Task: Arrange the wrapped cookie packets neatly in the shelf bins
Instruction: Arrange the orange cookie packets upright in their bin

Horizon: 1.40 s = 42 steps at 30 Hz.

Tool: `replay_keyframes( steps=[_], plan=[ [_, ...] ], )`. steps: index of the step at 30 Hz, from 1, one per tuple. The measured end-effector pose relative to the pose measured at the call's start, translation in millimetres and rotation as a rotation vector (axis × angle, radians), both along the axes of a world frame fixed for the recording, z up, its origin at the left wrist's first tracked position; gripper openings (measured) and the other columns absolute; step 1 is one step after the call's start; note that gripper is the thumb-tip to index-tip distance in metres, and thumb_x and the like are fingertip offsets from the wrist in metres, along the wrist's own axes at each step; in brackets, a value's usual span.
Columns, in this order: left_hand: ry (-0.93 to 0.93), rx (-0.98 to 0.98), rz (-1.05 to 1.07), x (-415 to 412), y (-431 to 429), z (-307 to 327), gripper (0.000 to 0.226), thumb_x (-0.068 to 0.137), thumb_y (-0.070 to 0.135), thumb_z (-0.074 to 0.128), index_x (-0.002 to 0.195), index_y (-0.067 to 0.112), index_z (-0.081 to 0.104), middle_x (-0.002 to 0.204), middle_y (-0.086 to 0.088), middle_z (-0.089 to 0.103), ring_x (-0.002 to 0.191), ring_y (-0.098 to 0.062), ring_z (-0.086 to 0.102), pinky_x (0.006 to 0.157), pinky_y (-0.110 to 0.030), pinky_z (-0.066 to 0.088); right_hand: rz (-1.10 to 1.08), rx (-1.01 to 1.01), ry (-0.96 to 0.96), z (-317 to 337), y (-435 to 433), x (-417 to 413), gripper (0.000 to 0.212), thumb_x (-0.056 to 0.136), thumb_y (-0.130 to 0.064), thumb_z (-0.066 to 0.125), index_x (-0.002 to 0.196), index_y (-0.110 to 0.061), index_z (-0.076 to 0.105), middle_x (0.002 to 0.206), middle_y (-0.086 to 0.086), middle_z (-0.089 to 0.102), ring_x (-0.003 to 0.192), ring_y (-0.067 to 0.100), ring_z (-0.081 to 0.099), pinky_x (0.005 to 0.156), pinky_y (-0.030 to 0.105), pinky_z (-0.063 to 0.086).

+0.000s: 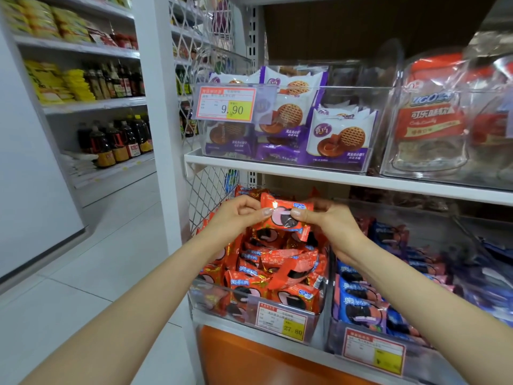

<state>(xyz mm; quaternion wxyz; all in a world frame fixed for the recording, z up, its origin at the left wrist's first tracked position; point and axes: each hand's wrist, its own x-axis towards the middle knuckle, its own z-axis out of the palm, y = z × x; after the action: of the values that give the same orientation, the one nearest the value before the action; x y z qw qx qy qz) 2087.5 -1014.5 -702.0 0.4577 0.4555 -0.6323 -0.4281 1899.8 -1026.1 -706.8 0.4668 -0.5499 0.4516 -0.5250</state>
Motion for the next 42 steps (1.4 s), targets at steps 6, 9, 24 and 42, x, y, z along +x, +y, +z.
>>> replay_keyframes(
  steps=[6,9,24,42],
  plan=[
    [0.041,0.06,0.131,3.7,-1.7,-0.1,0.022,0.08,0.019,0.071,0.095,0.015,0.055,0.079,0.005,0.061,0.071,-0.005,0.055,0.063,-0.019,0.042,-0.032,-0.156,0.181,-1.4,-6.3,-4.8,0.012,0.086,-0.004,0.063,0.094,-0.008,0.071,0.067,-0.008,0.07,0.061,0.004,0.065,0.065,0.017,0.052],
    [0.103,0.022,0.281,18.1,-2.4,-1.0,0.024,0.081,0.018,0.07,0.098,0.017,0.052,0.091,0.001,0.06,0.074,-0.009,0.055,0.061,-0.018,0.041,-0.103,-0.355,0.612,2.7,-7.1,-24.1,0.015,0.087,-0.013,0.064,0.086,-0.028,0.069,0.083,-0.016,0.068,0.081,-0.005,0.061,0.075,0.004,0.04],
    [0.11,-0.036,0.386,39.4,-7.5,-8.9,0.02,0.077,0.013,0.074,0.088,0.019,0.059,0.085,-0.004,0.063,0.082,-0.017,0.06,0.075,-0.024,0.046,0.609,-0.166,1.137,12.7,16.8,4.5,0.053,0.069,-0.064,0.055,0.115,-0.04,0.064,0.106,-0.034,0.052,0.107,-0.003,0.052,0.092,0.018,0.041],
    [-0.561,-0.296,0.057,4.5,-35.9,-6.8,0.027,0.071,0.015,0.079,0.097,0.012,0.071,0.096,0.0,0.069,0.086,-0.009,0.059,0.078,-0.016,0.045,0.561,-0.324,1.501,9.8,-45.5,-22.3,0.028,0.092,-0.01,0.053,0.113,-0.026,0.062,0.111,-0.003,0.054,0.102,0.016,0.052,0.093,0.034,0.043]
  ],
)
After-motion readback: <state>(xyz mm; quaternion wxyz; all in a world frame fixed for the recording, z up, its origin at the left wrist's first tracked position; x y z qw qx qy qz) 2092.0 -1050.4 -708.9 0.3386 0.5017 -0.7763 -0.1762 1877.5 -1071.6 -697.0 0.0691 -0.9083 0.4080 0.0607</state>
